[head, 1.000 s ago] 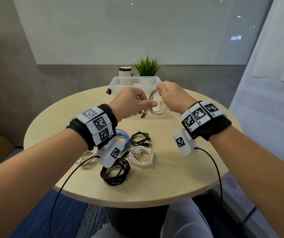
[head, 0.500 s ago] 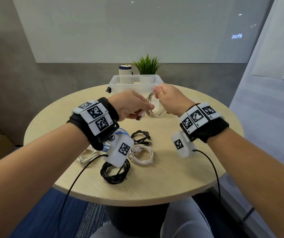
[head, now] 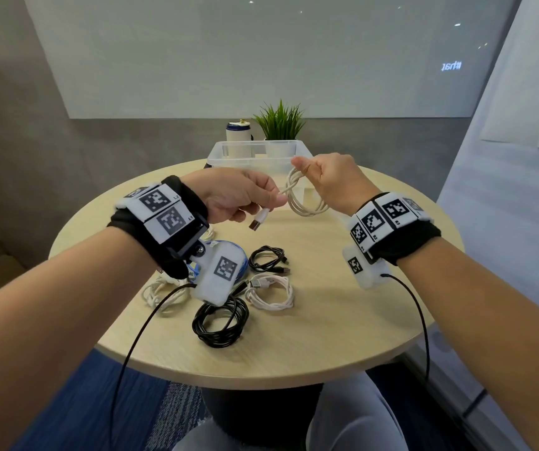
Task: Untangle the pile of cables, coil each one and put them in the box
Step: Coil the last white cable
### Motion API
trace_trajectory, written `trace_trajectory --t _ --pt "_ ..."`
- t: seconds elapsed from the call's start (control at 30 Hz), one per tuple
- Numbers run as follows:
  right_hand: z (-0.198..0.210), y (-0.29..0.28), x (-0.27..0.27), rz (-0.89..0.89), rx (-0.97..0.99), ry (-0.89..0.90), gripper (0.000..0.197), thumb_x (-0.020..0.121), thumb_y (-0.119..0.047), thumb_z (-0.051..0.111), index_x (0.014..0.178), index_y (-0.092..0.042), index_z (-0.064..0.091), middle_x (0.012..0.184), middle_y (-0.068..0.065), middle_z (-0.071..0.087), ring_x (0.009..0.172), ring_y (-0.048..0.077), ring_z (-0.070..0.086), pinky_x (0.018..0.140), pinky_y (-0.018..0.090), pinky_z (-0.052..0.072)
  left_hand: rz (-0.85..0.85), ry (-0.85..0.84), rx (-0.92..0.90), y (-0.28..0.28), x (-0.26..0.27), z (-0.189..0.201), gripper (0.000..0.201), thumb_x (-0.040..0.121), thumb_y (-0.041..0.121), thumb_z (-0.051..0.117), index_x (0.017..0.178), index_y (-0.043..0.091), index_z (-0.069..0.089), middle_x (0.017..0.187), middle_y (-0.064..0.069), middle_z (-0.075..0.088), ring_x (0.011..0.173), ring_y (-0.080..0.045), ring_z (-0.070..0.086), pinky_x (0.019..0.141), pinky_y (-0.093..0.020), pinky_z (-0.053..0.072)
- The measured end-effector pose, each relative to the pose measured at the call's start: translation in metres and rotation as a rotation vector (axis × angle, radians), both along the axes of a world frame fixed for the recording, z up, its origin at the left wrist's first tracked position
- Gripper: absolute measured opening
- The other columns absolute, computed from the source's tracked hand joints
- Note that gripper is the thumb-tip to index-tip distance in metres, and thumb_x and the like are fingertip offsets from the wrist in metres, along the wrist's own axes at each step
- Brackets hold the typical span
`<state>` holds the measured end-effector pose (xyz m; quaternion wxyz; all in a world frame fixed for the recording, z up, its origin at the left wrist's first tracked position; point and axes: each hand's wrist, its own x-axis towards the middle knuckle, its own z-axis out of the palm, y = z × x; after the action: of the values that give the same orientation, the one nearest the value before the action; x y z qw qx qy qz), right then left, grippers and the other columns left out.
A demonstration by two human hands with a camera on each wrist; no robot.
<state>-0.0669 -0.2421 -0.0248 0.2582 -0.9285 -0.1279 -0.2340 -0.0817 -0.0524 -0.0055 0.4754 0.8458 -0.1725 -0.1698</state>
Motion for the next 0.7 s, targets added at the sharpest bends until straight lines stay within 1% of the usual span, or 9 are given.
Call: trace_trajectory --t 0.1,0.17,0.27,0.37,0.43,0.5,0.53,0.6,0.7 --pt "0.0 0.004 -0.001 0.019 0.061 -0.01 0.057 0.098 -0.05 0.039 0.054 -0.014 0.029 0.053 0.002 0.031 0.049 0.014 0.029 0.046 0.022 0.023 0.021 -0.051 0.135 0.002 0.003 0.0 0.021 0.082 0.013 0.069 0.068 0.014 0.054 0.055 0.0 0.05 0.048 -0.008 0.036 0.043 -0.017 0.028" --pt "0.001 0.006 -0.003 0.043 0.139 0.004 0.057 0.097 -0.049 0.04 0.055 -0.014 0.029 0.053 0.002 0.03 0.048 0.014 0.027 0.043 0.02 0.022 0.046 -0.112 0.206 0.0 0.004 0.0 0.02 0.081 0.011 0.071 0.07 0.012 0.054 0.053 -0.004 0.055 0.046 -0.01 0.041 0.043 -0.016 0.034" --pt "0.001 0.007 -0.004 0.112 0.31 0.109 0.052 0.096 -0.052 0.04 0.061 -0.015 0.034 0.055 0.003 0.029 0.044 0.016 0.028 0.044 0.023 0.028 0.135 -0.313 0.349 -0.002 0.005 0.001 0.015 0.081 0.013 0.072 0.074 0.011 0.059 0.059 -0.004 0.062 0.046 -0.009 0.052 0.05 -0.015 0.045" --pt "0.002 0.007 -0.006 0.176 0.45 0.235 0.047 0.096 -0.053 0.04 0.071 -0.014 0.042 0.057 0.003 0.029 0.045 0.018 0.026 0.04 0.02 0.025 0.256 -0.526 0.381 -0.002 0.009 -0.002 0.011 0.086 0.018 0.068 0.08 0.011 0.062 0.066 0.0 0.064 0.054 -0.006 0.058 0.049 -0.018 0.044" --pt "0.003 0.007 -0.009 0.222 0.512 0.292 0.047 0.096 -0.052 0.04 0.067 -0.015 0.038 0.054 -0.001 0.029 0.045 0.016 0.025 0.04 0.019 0.023 0.291 -0.593 0.299 -0.004 0.012 -0.007 0.01 0.09 0.016 0.062 0.083 0.01 0.06 0.07 -0.002 0.067 0.057 -0.008 0.062 0.051 -0.02 0.05" --pt "0.005 0.008 -0.01 0.263 0.561 0.316 0.048 0.097 -0.052 0.04 0.063 -0.018 0.036 0.051 -0.004 0.027 0.043 0.015 0.023 0.04 0.019 0.021 0.28 -0.54 0.108 -0.007 0.015 -0.013 0.011 0.092 0.012 0.058 0.082 0.008 0.057 0.072 -0.006 0.07 0.061 -0.014 0.066 0.063 -0.027 0.057" --pt "0.005 0.009 -0.01 0.285 0.587 0.32 0.047 0.097 -0.051 0.04 0.063 -0.019 0.034 0.05 -0.004 0.026 0.042 0.015 0.022 0.04 0.018 0.019 0.261 -0.465 -0.033 -0.008 0.015 -0.015 0.013 0.093 0.01 0.056 0.081 0.008 0.055 0.072 -0.007 0.07 0.061 -0.015 0.067 0.066 -0.029 0.058" --pt "0.006 0.01 -0.009 0.317 0.636 0.314 0.045 0.097 -0.051 0.04 0.065 -0.019 0.034 0.05 -0.005 0.025 0.04 0.013 0.022 0.04 0.018 0.018 0.187 -0.278 -0.313 -0.008 0.013 -0.016 0.017 0.096 0.007 0.052 0.079 0.008 0.052 0.073 -0.01 0.067 0.059 -0.012 0.066 0.066 -0.029 0.058" --pt "0.005 0.011 -0.006 0.28 0.608 0.249 0.046 0.096 -0.054 0.039 0.069 -0.017 0.038 0.052 -0.003 0.027 0.04 0.014 0.024 0.039 0.019 0.023 0.083 -0.068 -0.54 -0.009 0.008 -0.015 0.016 0.097 0.007 0.046 0.082 0.008 0.053 0.082 -0.013 0.067 0.065 -0.012 0.066 0.063 -0.022 0.058"
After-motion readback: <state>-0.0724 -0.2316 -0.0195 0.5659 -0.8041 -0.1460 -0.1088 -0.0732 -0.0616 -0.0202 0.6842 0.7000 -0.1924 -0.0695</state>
